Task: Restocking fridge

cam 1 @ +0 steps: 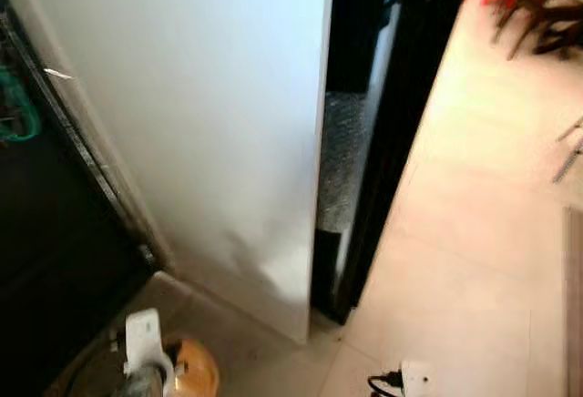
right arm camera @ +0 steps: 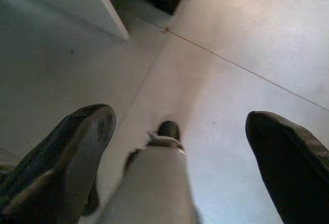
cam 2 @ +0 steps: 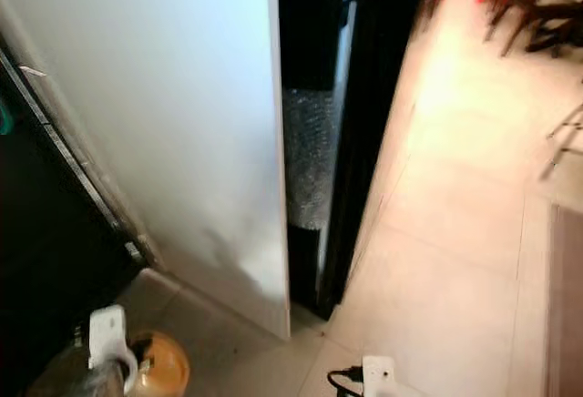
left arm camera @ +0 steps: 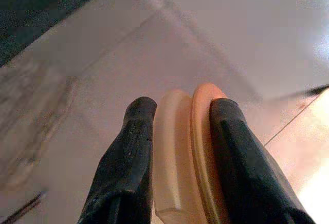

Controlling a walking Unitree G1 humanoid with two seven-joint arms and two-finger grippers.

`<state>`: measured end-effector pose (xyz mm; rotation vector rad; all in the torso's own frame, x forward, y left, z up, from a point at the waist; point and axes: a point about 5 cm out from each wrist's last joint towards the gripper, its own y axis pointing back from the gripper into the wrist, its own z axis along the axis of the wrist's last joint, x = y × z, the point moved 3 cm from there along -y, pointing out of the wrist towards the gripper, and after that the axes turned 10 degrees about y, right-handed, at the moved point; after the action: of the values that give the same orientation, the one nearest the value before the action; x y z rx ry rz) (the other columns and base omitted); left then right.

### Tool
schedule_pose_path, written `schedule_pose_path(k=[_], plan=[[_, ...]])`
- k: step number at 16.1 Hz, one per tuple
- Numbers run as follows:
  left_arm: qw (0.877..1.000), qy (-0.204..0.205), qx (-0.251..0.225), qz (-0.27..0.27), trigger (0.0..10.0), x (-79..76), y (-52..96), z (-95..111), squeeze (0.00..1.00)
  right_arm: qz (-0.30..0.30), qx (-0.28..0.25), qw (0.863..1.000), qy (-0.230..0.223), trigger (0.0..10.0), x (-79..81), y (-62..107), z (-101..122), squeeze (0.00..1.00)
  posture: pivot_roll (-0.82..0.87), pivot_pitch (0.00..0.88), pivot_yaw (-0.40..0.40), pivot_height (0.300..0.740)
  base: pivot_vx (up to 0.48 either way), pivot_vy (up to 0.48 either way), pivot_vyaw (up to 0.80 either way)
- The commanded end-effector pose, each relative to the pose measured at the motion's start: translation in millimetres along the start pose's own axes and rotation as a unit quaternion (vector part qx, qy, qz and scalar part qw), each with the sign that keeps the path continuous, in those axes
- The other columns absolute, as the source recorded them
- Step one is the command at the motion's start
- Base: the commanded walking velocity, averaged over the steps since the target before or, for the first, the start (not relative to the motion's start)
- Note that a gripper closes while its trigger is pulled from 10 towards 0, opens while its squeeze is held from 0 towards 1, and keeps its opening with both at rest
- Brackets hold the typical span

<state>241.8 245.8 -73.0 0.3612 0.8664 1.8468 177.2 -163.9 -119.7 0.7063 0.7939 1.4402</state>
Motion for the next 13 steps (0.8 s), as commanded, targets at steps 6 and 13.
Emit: schedule_pose_path(k=[6,13], plan=[[0.999,0.043,0.0,0.033,10.0,20.7,1.6,1,0.0,-0.098,-0.08,0.991,-0.049,10.0,-15.2,1.1,29,0.0,-0.03,0.0,0.05,0.74,0.0,0.0,0.0],[0.992,0.072,0.051,0.087,10.0,70.5,20.5,-43,0.0,-0.199,-0.325,0.923,0.059,10.0,-99.2,37.0,136,0.0,-0.06,0.0,-0.011,0.74,0.0,0.0,0.0]])
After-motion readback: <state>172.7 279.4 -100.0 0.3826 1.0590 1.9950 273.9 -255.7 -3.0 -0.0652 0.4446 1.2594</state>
